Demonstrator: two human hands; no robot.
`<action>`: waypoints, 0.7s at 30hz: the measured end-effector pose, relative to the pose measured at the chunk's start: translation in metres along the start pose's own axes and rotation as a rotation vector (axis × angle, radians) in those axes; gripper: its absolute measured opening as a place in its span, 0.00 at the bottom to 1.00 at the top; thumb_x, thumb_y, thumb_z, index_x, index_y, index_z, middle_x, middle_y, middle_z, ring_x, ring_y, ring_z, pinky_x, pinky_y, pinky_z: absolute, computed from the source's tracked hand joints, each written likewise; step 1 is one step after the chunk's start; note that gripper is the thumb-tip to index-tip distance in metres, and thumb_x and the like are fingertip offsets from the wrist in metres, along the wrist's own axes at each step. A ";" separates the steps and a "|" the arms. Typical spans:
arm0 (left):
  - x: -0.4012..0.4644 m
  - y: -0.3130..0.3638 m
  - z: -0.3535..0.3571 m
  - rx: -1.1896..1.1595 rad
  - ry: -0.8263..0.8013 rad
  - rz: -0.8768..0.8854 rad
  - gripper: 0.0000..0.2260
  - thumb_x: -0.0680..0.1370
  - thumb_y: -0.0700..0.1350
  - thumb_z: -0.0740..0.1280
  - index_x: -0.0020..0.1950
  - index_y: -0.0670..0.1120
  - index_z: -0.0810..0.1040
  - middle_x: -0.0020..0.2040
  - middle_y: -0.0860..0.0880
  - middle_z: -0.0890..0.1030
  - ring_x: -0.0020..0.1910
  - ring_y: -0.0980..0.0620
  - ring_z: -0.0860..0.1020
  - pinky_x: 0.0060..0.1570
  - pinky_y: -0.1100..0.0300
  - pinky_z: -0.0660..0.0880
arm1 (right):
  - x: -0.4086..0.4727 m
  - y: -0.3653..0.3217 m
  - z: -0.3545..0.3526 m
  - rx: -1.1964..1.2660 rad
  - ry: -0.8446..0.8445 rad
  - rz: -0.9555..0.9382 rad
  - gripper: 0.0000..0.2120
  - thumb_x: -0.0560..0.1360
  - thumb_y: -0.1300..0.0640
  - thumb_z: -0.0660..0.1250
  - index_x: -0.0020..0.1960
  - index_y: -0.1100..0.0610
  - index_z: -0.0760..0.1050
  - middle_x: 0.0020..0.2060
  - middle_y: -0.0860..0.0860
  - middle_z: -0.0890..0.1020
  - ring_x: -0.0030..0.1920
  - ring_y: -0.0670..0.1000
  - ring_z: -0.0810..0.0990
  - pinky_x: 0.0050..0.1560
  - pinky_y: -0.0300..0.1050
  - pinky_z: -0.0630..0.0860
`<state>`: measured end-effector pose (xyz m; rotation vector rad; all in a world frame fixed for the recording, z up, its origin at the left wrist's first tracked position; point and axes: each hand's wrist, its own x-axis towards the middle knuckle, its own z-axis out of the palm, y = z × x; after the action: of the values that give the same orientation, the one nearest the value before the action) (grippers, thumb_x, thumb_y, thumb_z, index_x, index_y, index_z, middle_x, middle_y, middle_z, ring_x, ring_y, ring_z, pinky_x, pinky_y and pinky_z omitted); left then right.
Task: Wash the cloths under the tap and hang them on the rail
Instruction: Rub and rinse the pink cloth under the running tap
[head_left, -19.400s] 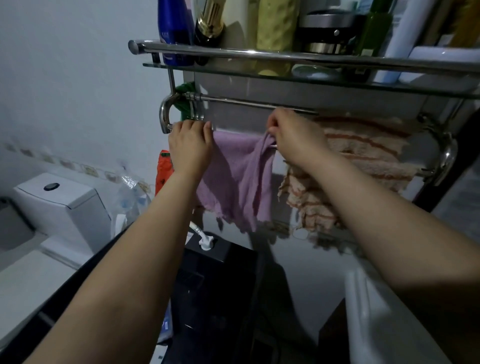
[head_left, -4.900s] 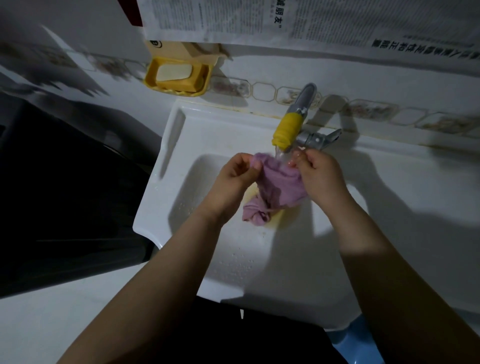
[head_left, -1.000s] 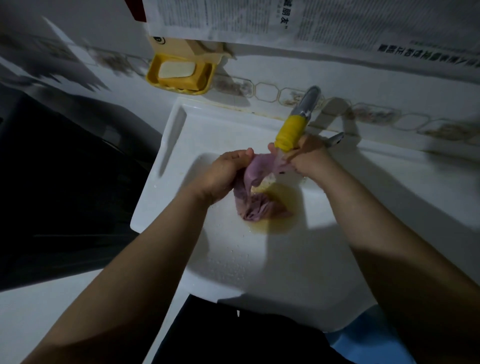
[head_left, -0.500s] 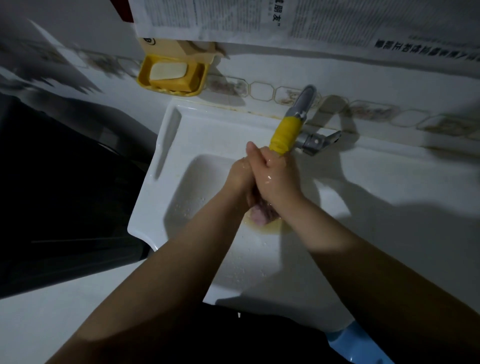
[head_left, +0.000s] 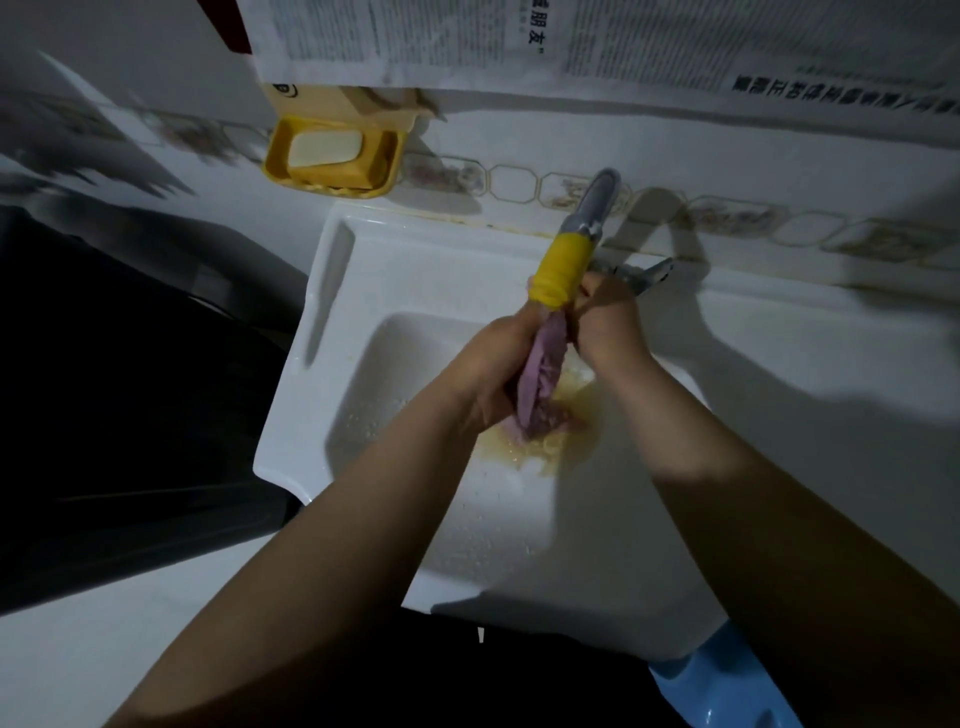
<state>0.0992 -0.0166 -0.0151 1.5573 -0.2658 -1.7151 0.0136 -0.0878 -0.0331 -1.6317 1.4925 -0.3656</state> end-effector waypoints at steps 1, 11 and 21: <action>-0.001 0.002 -0.006 -0.024 -0.004 0.008 0.19 0.83 0.52 0.56 0.58 0.38 0.76 0.43 0.40 0.82 0.32 0.52 0.77 0.36 0.60 0.75 | -0.004 0.002 0.001 0.171 0.033 0.030 0.16 0.80 0.56 0.60 0.37 0.63 0.76 0.33 0.61 0.79 0.30 0.53 0.73 0.35 0.44 0.69; 0.000 0.011 -0.037 -0.269 -0.065 0.259 0.11 0.82 0.45 0.57 0.57 0.38 0.73 0.53 0.37 0.77 0.52 0.43 0.77 0.57 0.51 0.75 | -0.053 0.038 0.020 0.354 -0.351 0.058 0.12 0.77 0.52 0.65 0.50 0.62 0.78 0.40 0.53 0.81 0.38 0.46 0.78 0.36 0.30 0.73; 0.006 0.011 -0.051 0.538 0.458 0.507 0.14 0.84 0.48 0.55 0.52 0.43 0.78 0.43 0.50 0.81 0.40 0.58 0.79 0.33 0.70 0.73 | -0.052 0.027 0.003 0.447 0.053 -0.090 0.09 0.80 0.59 0.60 0.40 0.57 0.71 0.33 0.48 0.74 0.31 0.37 0.71 0.34 0.31 0.68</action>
<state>0.1502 -0.0107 -0.0236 1.9948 -0.8513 -0.8991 -0.0148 -0.0363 -0.0380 -1.3395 1.2643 -0.7404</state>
